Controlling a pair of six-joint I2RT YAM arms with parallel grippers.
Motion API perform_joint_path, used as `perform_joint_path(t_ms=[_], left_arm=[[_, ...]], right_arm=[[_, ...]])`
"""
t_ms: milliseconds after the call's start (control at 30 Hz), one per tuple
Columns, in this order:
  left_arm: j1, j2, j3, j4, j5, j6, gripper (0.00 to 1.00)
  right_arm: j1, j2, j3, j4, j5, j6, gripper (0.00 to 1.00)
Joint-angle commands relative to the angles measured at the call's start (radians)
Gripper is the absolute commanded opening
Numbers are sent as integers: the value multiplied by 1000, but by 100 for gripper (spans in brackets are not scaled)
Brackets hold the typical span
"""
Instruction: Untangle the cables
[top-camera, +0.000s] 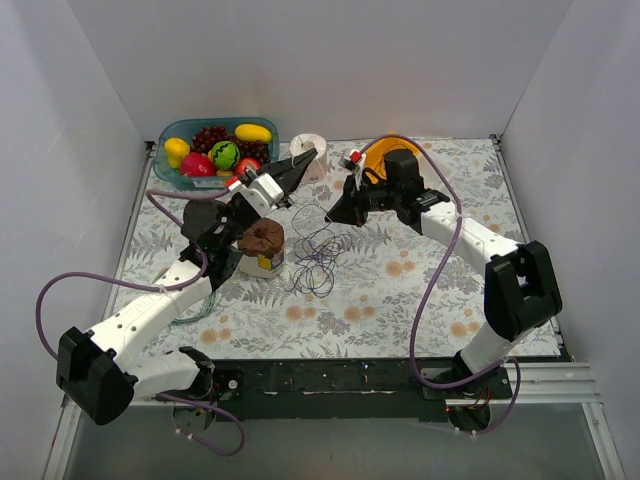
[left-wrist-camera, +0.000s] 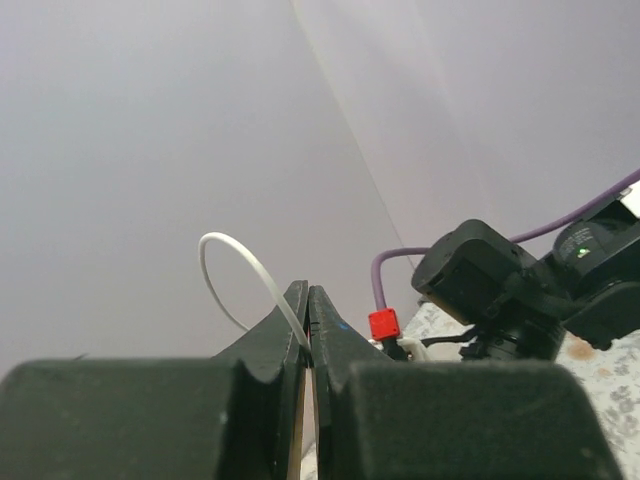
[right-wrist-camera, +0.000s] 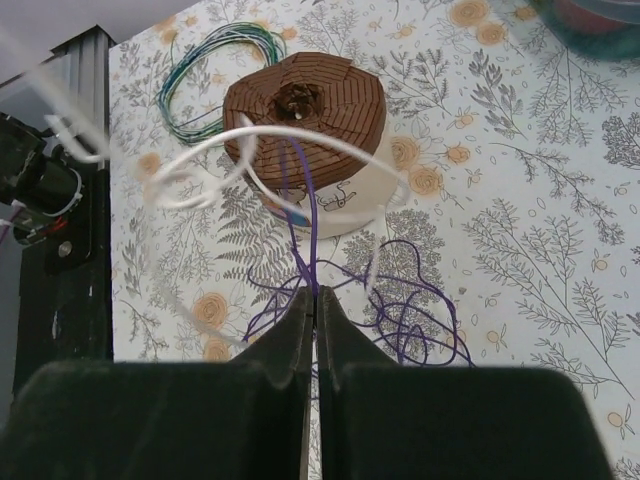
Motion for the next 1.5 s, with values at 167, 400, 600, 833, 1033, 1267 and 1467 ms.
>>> perform_joint_path(t_ms=[167,400,600,833,1033,1267,1467], left_arm=[[-1,-14,31,284,-66,238,0],[-2,-7,52,310,-53,287,0],[1,-1,91,310,-21,317,0],[1,-8,56,302,-15,295,0],[1,5,85,348,-3,319,0],[1,-10,57,345,26,305,0],[1,2,65,341,29,294,0]], right_arm=[[-49,78,-97,-34,78,-11,1],[-57,136,-175,-34,134,6,1],[-66,159,-201,-34,150,11,1],[-67,49,-149,-125,161,-29,33],[-67,-77,-50,-267,213,-112,63],[-13,-244,-45,-105,147,-121,92],[129,-244,-57,221,137,52,98]])
